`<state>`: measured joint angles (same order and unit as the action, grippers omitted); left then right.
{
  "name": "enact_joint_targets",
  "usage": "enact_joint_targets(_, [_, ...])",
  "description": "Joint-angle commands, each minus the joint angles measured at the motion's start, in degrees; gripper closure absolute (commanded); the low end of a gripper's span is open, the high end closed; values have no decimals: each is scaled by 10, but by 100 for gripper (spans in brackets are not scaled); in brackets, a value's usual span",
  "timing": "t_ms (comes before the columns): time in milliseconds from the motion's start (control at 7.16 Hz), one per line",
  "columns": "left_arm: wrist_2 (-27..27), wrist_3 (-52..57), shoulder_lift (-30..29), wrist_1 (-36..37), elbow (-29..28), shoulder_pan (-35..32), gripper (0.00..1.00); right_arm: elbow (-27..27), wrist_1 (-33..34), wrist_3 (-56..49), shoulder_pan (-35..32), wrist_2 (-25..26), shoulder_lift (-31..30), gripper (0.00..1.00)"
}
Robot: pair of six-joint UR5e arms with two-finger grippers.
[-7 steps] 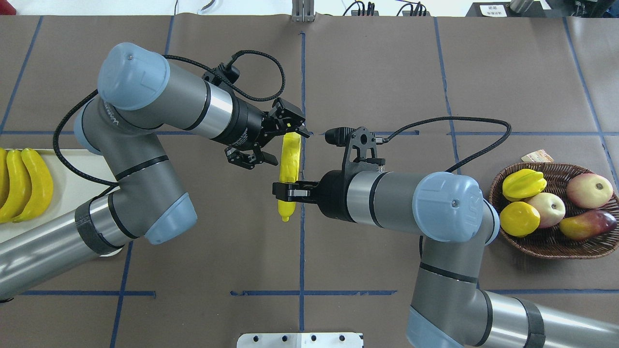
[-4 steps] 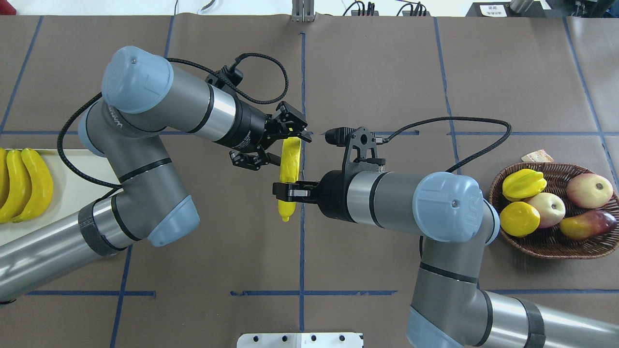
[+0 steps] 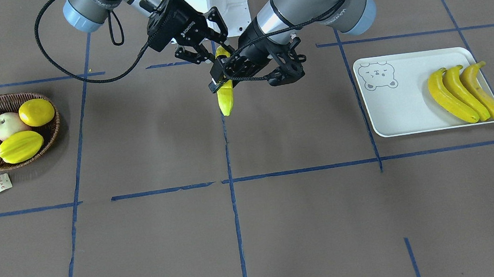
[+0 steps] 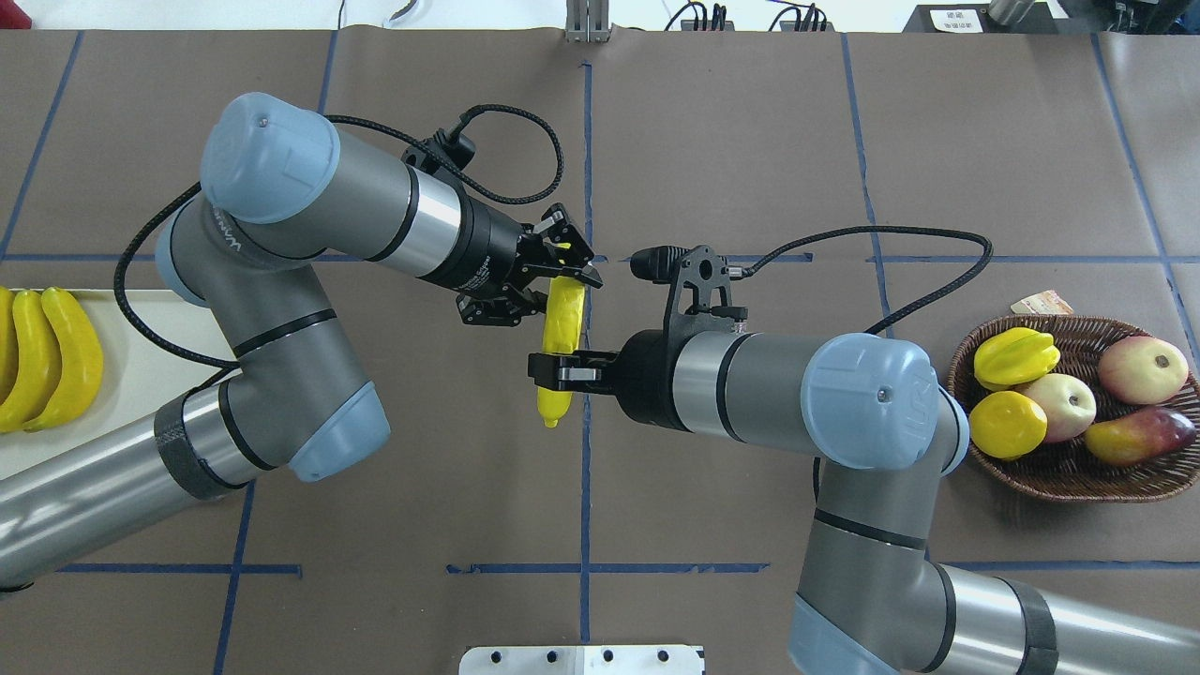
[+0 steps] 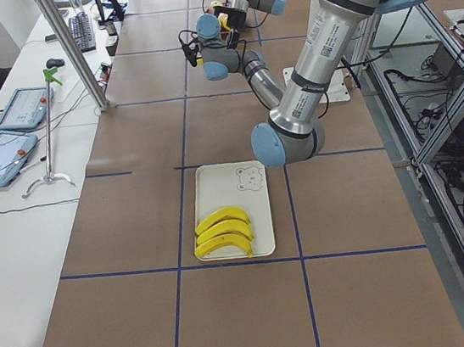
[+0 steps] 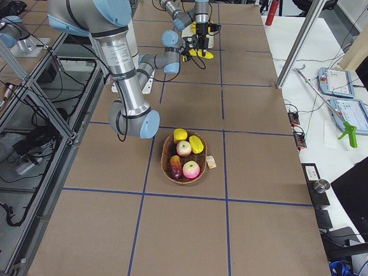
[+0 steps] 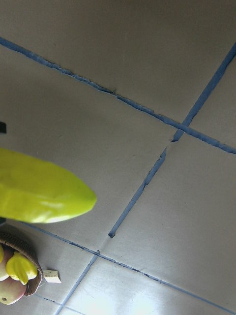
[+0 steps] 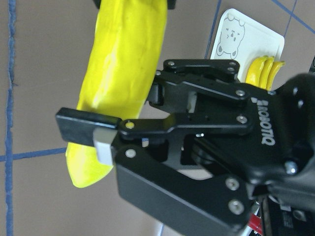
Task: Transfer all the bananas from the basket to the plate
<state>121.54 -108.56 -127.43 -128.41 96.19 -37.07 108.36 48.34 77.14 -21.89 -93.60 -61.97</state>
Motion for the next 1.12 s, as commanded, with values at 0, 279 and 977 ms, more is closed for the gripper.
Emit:
enact_joint_targets(0, [1,4,3,-7,2,-1,100,0,0,2,-1,0,0,24])
enact_joint_targets(279, [1,5,5,-9,2,-1,100,1,1,6,-1,0,0,1])
enact_joint_targets(977, [1,8,31,-2,4,-28,100,5,11,6,-9,-6,-4,1])
